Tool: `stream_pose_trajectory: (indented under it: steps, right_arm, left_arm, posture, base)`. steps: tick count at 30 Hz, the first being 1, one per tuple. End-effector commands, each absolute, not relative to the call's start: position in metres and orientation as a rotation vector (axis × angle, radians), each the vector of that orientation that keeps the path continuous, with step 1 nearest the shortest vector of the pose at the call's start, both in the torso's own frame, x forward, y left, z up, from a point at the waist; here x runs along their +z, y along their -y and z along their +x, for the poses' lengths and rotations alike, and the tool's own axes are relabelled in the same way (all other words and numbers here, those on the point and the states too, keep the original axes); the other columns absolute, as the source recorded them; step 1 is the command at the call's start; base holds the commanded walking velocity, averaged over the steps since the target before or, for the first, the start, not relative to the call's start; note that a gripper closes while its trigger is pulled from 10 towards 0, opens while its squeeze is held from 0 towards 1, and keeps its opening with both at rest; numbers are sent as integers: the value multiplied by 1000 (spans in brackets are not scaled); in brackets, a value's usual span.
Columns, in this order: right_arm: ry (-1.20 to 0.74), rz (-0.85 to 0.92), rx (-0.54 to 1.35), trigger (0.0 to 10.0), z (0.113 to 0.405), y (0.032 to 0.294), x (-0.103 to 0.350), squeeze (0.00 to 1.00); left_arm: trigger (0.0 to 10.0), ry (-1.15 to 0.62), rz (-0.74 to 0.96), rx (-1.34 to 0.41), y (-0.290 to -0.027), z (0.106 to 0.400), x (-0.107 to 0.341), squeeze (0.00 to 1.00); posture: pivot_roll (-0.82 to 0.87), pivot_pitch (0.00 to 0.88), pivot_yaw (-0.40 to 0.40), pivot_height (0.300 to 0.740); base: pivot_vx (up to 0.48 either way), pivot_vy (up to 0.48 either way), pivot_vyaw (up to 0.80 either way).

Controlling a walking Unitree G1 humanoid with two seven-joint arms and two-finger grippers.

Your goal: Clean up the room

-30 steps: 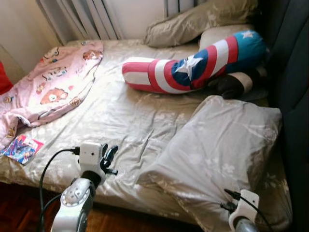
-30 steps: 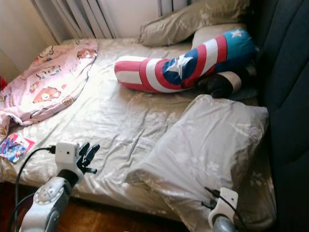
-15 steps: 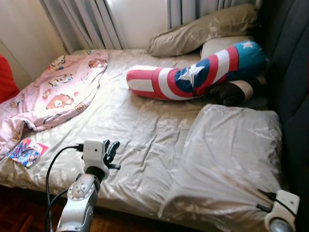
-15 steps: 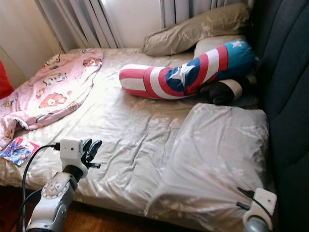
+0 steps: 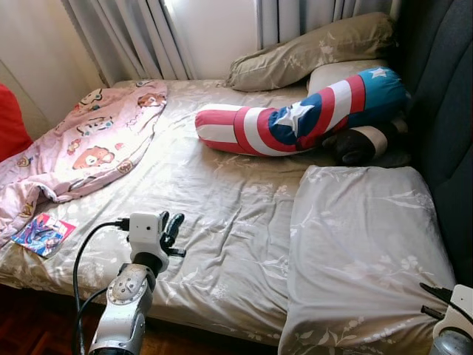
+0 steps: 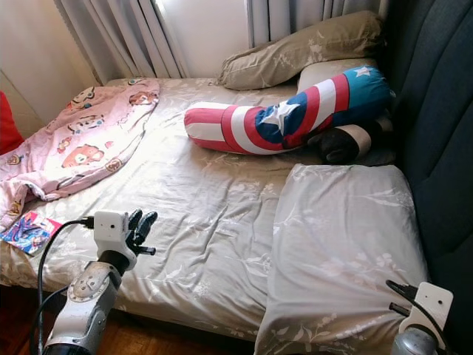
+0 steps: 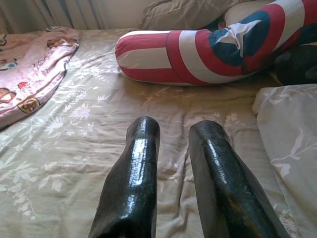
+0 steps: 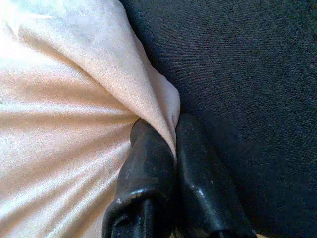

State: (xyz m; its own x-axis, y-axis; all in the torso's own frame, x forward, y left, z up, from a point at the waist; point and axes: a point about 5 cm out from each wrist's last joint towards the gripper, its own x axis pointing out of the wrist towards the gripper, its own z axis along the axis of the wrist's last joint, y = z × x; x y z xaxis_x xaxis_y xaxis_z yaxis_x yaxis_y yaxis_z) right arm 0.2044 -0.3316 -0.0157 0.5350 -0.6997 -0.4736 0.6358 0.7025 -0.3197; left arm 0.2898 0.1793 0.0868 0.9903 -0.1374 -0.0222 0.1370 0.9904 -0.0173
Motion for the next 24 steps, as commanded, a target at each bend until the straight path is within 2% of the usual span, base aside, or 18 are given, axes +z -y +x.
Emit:
stream_pose_trajectory:
  steps: [1,3,4,5,14,15,16,17,20,21,24]
  right_arm:
    - [-561,-113,-801,10000,214,333,-7,0]
    - [-565,-111,-798,10000,213,331,-9,27]
    - [-562,-109,-795,10000,214,330,-9,969]
    - [-558,-111,-790,10000,215,329,-9,1000]
    - [-496,-138,-699,10000,226,320,-4,1000]
    - [-456,-108,-622,10000,234,312,-1,941]
    - [-425,-87,-557,10000,240,305,0,427]
    - [-404,-69,-508,10000,244,299,1,0]
    - [-371,-43,-399,10000,252,284,3,0]
    - [-354,-31,-341,10000,257,274,4,0]
    - [-352,14,-309,10000,261,263,1,0]
  left_arm:
    - [10000,-32,6,-119,-185,288,84,0]
    - [10000,-32,5,-119,-185,288,83,0]
    - [10000,-32,6,-120,-185,288,83,0]
    - [10000,-33,6,-120,-185,288,83,0]
    - [10000,-39,2,-118,-186,289,82,0]
    - [10000,-42,-5,-115,-186,289,80,0]
    - [10000,-46,-13,-110,-186,290,79,0]
    - [10000,-52,-22,-103,-186,290,78,0]
    - [10000,-75,-51,-84,-189,290,72,0]
    - [10000,-130,-94,-72,-190,289,60,0]
    - [10000,-207,-105,-62,-191,285,41,0]
  posture:
    - [-15,0,75,732]
    - [-15,0,75,732]
    - [-11,0,77,732]
    - [-13,0,80,732]
    - [-15,0,81,732]
    - [-17,0,80,732]
    - [-20,0,80,732]
    - [-20,0,80,732]
    - [-21,0,79,732]
    - [-22,0,84,732]
    - [-32,0,92,732]
  base:
    - [0,0,0]
    - [0,0,0]
    - [0,0,0]
    - [0,0,0]
    - [0,0,0]
    - [0,0,0]
    - [0,0,0]
    - [0,0,0]
    - [0,0,0]
    - [0,0,0]
    - [0,0,0]
